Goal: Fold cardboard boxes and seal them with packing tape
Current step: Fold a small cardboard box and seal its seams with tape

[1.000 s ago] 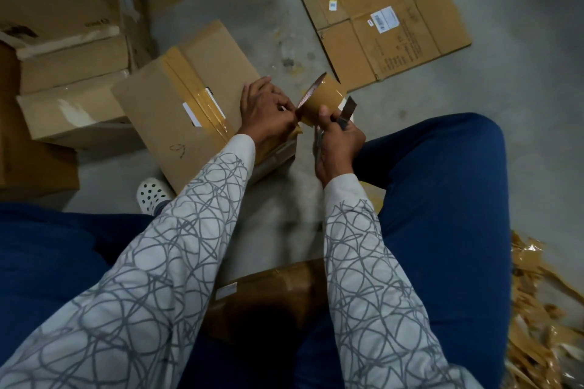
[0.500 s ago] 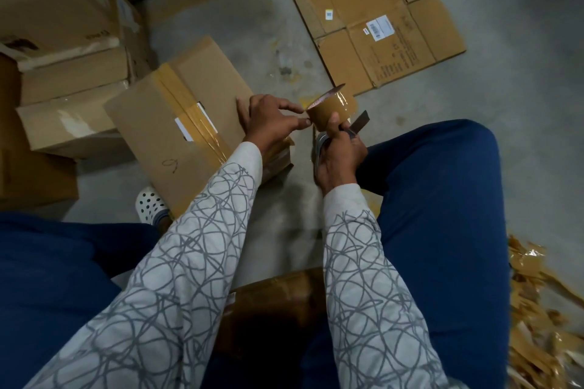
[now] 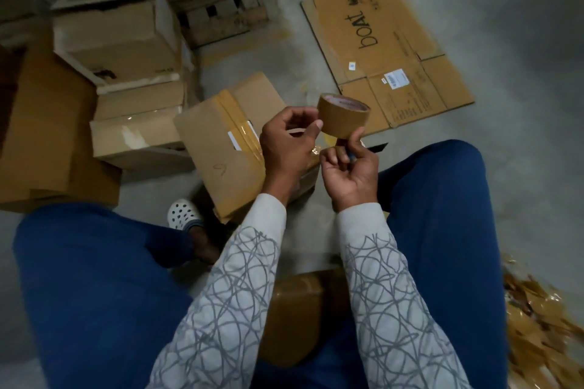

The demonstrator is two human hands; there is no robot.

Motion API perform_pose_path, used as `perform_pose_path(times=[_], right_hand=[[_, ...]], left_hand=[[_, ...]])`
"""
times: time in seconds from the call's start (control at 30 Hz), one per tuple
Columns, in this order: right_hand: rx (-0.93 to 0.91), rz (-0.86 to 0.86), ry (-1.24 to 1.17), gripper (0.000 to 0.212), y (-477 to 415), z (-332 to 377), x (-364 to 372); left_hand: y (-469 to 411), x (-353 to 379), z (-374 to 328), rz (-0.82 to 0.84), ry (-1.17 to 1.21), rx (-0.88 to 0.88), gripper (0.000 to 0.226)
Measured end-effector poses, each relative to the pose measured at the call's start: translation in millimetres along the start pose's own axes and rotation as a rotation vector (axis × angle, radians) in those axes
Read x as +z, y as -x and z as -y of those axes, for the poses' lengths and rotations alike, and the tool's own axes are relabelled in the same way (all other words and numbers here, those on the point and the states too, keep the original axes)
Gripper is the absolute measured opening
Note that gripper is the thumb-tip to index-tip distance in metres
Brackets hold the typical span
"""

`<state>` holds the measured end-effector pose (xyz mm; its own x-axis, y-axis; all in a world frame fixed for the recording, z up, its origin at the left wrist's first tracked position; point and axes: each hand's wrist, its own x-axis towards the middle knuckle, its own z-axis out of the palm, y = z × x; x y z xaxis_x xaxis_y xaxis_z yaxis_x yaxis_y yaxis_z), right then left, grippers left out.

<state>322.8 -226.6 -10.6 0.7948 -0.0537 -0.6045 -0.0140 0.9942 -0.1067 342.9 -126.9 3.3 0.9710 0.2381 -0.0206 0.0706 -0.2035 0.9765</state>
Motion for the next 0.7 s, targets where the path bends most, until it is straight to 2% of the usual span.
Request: perform_pose_path(times=[0.1,0.17,0.43,0.57,0.67,0.7], right_hand=[[0.024,0.083,-0.022,0.014,26,-8,8],[0.038,0.117,-0.029,0.014,39,-13,7],[0.125,0.157,-0.013,0.017,69,-29,4],[0.151,0.175,-0.019,0.021,75,-29,9],[0.119,0.186,0.014,0.041,79,-29,12],[0.116,0.185,0.017,0.042,80,-29,13]], left_hand=[[25,-20,-8,-0.044,0.045,-0.017,0.04],[42,-29,-11,-0.066,0.005,0.001,0.044],[84,-38,-38,-0.303,-0.097,0.169,0.025],[84,-41,-46,-0.322,-0.112,0.187,0.019],[79,-46,-44,-0.321,-0.11,0.182,0.015],[78,-48,-43,-0.318,-0.119,0.185,0.013]])
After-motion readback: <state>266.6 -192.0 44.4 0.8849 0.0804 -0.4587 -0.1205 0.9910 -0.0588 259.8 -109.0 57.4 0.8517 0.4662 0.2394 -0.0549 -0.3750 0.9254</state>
